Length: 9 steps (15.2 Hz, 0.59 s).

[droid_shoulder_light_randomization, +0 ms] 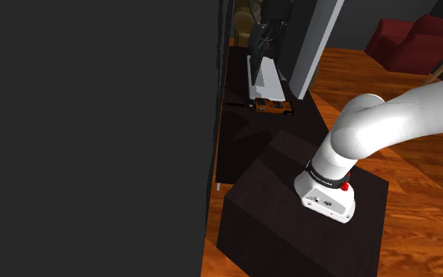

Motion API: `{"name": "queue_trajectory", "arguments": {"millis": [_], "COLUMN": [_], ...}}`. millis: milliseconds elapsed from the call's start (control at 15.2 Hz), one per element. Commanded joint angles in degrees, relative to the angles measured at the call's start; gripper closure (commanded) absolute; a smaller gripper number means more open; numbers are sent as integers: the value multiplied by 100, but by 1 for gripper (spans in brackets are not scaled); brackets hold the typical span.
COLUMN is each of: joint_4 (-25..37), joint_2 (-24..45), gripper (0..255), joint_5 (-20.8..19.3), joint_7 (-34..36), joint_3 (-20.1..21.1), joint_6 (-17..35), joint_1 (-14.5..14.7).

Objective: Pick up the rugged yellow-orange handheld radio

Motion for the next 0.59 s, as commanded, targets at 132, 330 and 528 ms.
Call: {"name": "queue_trajectory", "arguments": {"millis": [132,330,528], "joint_4": [-250,-566,-807], "joint_2": [42,181,417], "gripper": [0,0,0], "joint_5": [-145,-369,-590], "joint_7": [-368,-915,-1459], "joint_3": [-196,-501,-812], "joint_6": [249,648,1079], "joint_1": [-19,-56,-101]}}
